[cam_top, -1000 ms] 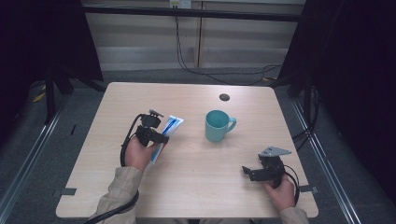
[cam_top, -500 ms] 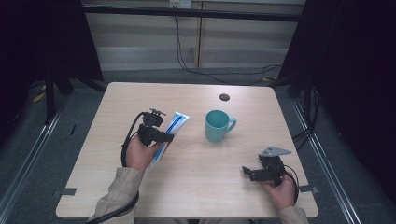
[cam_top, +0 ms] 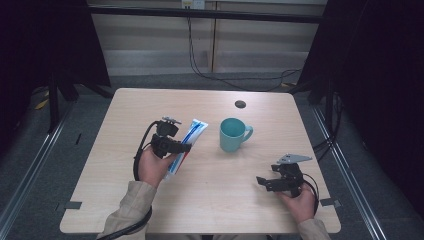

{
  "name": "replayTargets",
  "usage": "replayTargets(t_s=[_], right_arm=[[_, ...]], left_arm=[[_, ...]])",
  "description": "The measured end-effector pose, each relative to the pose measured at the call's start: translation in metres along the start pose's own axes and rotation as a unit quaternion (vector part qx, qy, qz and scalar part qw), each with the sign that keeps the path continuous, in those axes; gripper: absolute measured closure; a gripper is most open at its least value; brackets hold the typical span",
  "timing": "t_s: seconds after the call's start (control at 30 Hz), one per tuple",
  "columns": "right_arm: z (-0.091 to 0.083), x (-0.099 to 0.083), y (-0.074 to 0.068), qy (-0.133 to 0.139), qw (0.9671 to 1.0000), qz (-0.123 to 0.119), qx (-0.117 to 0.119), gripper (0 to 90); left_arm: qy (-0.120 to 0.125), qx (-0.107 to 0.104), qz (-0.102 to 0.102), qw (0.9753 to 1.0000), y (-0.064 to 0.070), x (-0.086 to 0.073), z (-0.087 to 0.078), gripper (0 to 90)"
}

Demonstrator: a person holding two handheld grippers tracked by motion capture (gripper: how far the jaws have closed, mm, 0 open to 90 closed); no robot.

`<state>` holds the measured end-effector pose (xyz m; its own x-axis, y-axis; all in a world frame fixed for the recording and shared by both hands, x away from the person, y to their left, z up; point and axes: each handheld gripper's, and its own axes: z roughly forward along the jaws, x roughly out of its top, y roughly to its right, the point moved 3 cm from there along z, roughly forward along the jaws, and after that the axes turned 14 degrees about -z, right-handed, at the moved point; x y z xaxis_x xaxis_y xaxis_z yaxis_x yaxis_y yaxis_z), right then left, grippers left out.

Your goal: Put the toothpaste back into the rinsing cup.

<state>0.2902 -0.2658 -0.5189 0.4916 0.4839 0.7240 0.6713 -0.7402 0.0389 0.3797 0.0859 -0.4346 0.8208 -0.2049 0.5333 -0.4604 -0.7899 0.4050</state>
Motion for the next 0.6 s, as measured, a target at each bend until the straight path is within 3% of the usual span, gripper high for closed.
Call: replayTargets(t_s=[0.5,0.6], right_arm=[[0.008,0.045,-0.021,0.015,0.9979,-0.027,0.057,17.7],[0.008,0.053,-0.023,0.022,0.9971,-0.023,0.069,18.2]], left_arm=[[0.006,-0.025,0.022,0.9994,0.021,-0.003,0.004,74.3],[0.003,-0.027,0.032,0.9991,0.026,-0.005,0.005,74.3]])
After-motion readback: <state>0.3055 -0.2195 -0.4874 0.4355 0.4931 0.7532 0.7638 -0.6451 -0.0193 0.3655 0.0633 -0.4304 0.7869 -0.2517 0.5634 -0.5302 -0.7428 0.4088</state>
